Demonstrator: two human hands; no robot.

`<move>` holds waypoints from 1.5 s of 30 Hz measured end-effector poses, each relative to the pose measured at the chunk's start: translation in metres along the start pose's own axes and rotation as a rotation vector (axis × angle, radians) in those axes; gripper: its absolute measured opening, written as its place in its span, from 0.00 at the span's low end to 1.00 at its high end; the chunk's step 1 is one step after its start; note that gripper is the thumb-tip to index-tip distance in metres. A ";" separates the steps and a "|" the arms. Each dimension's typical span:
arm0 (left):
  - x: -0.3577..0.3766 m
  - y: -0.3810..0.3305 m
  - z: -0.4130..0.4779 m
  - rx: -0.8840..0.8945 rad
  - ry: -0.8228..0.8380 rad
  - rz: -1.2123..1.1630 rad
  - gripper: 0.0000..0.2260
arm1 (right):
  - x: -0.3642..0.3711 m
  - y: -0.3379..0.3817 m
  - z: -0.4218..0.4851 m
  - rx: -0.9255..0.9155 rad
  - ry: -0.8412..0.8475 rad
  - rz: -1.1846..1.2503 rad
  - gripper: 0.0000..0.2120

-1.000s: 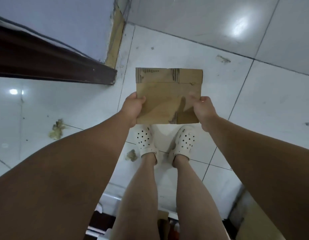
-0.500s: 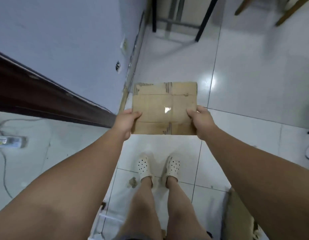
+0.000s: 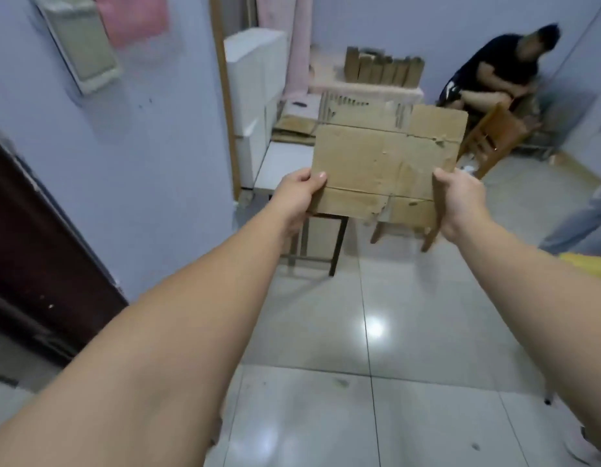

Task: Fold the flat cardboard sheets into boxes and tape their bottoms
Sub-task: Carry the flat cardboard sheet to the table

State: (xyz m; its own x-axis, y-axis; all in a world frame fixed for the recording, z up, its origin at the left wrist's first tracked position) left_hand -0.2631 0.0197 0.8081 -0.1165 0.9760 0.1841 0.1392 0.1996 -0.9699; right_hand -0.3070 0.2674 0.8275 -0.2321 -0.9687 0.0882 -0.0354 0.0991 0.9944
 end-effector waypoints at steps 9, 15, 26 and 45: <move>0.082 -0.214 -0.015 0.368 0.107 0.109 0.07 | -0.024 0.210 0.007 -0.296 -0.163 0.146 0.11; 0.085 -0.246 -0.015 0.424 0.092 0.173 0.06 | -0.020 0.240 0.010 -0.357 -0.112 0.172 0.10; 0.090 -0.240 0.048 0.408 -0.076 0.254 0.05 | -0.005 0.230 0.076 -0.345 0.004 0.195 0.07; 0.232 -0.239 0.219 0.422 -0.162 0.245 0.12 | -0.066 0.264 0.297 -0.368 0.111 0.078 0.21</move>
State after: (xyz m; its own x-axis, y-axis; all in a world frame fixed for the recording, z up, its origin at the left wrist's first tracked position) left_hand -0.5388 0.1798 1.0478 -0.2856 0.9570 -0.0513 -0.2239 -0.1187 -0.9674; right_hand -0.5900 0.4252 1.0675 -0.1134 -0.9822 0.1500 0.3334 0.1046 0.9370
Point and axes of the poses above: each hand's wrist, its own z-axis towards the middle knuckle, its own x-axis out of the palm, y = z × x, the point moved 6 cm from there along z, towards the middle knuckle, and after that the axes turned 3 degrees about -x, right-handed, at the moved point
